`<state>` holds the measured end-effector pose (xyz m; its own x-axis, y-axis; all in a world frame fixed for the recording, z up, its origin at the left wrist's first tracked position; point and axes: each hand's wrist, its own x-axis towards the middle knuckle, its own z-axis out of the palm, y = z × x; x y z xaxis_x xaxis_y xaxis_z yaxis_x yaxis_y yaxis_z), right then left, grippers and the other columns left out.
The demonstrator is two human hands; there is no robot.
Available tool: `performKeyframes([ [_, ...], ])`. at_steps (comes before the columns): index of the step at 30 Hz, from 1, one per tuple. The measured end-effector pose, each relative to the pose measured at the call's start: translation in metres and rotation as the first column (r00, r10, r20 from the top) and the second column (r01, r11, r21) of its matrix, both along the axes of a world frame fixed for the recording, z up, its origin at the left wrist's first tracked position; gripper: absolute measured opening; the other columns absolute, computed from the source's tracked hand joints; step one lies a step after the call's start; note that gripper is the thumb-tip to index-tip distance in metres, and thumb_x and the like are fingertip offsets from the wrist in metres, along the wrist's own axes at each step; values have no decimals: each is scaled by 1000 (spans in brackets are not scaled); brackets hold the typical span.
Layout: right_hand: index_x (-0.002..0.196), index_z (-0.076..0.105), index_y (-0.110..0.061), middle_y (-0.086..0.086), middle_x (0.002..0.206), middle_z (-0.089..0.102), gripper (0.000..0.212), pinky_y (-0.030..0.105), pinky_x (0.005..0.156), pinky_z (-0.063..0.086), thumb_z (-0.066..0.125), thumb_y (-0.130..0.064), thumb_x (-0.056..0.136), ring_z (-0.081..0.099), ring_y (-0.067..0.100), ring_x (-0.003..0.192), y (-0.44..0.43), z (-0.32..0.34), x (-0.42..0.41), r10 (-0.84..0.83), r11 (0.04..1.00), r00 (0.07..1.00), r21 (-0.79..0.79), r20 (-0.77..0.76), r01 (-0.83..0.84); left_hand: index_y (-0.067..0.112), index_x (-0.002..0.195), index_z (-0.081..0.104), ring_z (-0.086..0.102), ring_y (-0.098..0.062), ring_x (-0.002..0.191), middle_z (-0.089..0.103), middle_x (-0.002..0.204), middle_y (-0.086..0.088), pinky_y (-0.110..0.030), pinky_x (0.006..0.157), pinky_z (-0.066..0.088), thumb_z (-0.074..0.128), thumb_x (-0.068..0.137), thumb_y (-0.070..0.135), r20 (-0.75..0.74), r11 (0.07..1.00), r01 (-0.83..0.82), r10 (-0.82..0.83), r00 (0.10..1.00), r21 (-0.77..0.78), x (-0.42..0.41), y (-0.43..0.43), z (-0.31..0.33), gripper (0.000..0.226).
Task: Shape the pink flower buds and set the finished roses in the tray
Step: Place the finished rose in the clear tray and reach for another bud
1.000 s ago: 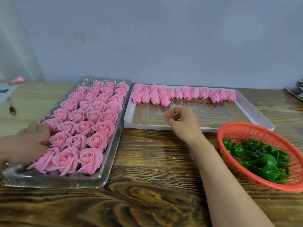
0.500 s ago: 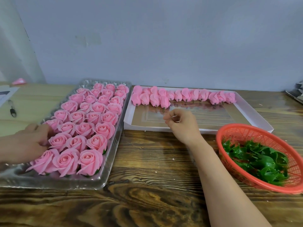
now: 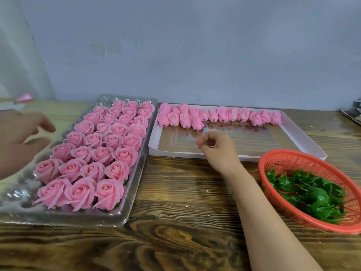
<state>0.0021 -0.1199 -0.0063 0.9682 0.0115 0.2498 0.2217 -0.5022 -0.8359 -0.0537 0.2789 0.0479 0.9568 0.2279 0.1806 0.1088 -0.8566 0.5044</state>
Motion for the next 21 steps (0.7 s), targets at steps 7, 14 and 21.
performKeyframes([
  [7, 74, 66, -26, 6, 84, 72, 32, 8, 63, 42, 57, 3, 84, 63, 16, 77, 1, 2, -1, -6, 1000, 1000, -4, 5, 6, 38, 87, 61, 61, 1, 73, 63, 79, 26, -31, 72, 51, 48, 73, 55, 318, 964, 262, -260, 912, 38, -41, -159, 92, 26],
  [14, 74, 66, -21, 9, 81, 72, 28, 13, 64, 43, 56, 3, 82, 65, 21, 78, 0, 2, -2, -28, 1000, 999, 12, 19, 28, 19, 80, 64, 59, -1, 67, 62, 71, 11, -14, 61, 45, 60, 91, 20, 403, 912, 338, -226, 887, -232, -7, -262, 66, 12],
  [21, 72, 63, -19, 5, 73, 66, 28, 26, 67, 42, 58, 7, 80, 57, 16, 69, 0, 2, 1, -32, 999, 997, 39, 65, 30, 24, 70, 54, 50, 0, 61, 53, 64, 13, -12, 54, 34, 57, 92, 22, 328, 850, 215, -53, 943, -481, 46, -299, 0, 22],
])
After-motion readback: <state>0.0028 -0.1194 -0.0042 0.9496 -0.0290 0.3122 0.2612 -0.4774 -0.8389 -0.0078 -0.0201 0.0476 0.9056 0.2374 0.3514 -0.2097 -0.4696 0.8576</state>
